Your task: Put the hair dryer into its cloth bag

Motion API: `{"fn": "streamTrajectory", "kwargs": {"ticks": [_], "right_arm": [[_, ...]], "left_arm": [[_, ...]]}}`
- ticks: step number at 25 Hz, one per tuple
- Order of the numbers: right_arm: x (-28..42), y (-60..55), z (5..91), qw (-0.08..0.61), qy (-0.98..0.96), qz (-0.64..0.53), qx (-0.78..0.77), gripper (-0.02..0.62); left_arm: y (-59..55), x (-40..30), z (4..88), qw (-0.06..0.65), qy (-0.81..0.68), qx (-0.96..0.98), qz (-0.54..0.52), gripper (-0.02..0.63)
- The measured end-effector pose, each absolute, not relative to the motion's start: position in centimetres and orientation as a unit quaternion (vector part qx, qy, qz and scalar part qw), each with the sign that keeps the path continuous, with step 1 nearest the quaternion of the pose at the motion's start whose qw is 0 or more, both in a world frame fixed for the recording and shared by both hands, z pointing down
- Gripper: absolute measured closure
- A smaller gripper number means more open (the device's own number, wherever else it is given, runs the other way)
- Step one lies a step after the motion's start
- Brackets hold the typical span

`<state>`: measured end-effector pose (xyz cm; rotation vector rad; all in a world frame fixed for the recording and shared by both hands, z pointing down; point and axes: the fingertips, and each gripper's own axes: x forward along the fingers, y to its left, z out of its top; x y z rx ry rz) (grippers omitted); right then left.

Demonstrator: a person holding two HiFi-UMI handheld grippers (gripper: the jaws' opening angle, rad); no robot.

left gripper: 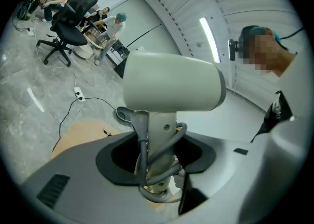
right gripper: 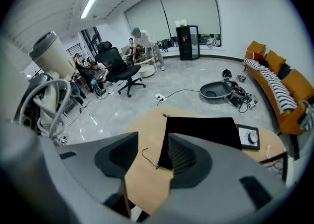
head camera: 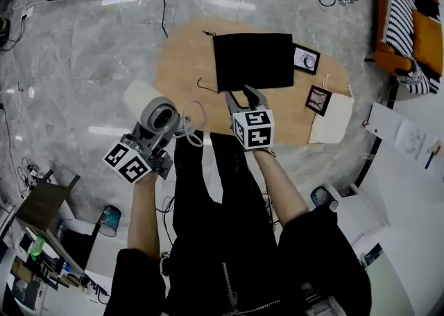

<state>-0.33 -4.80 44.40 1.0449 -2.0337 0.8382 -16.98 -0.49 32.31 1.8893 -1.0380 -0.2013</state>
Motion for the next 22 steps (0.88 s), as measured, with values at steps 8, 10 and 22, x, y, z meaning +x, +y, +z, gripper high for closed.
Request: {"fn": "streamTrajectory", "kwargs": {"ticks": [8, 10, 22], "right_arm": [[-1.4, -4.8, 54.5, 0.407, -0.755, 0.338, 0.387, 0.383], [-1.7, -4.7, 56.9, 0.431, -0.749, 0.333, 0.378, 0.380], [-1.9, -4.7, 65.8, 0.499, -0.718, 0.326, 0.360, 0.360]], "left_arm": [[-1.7, -17.8, 37.7, 0.477, -0.404, 0.776, -0.074, 0.385], [-1.9, -18.2, 38.8, 0.474, -0.409, 0.777, -0.072, 0.385], [-1.8, -17.7, 43.5, 0.469, -0.391, 0.789, -0.062, 0.385]]}}
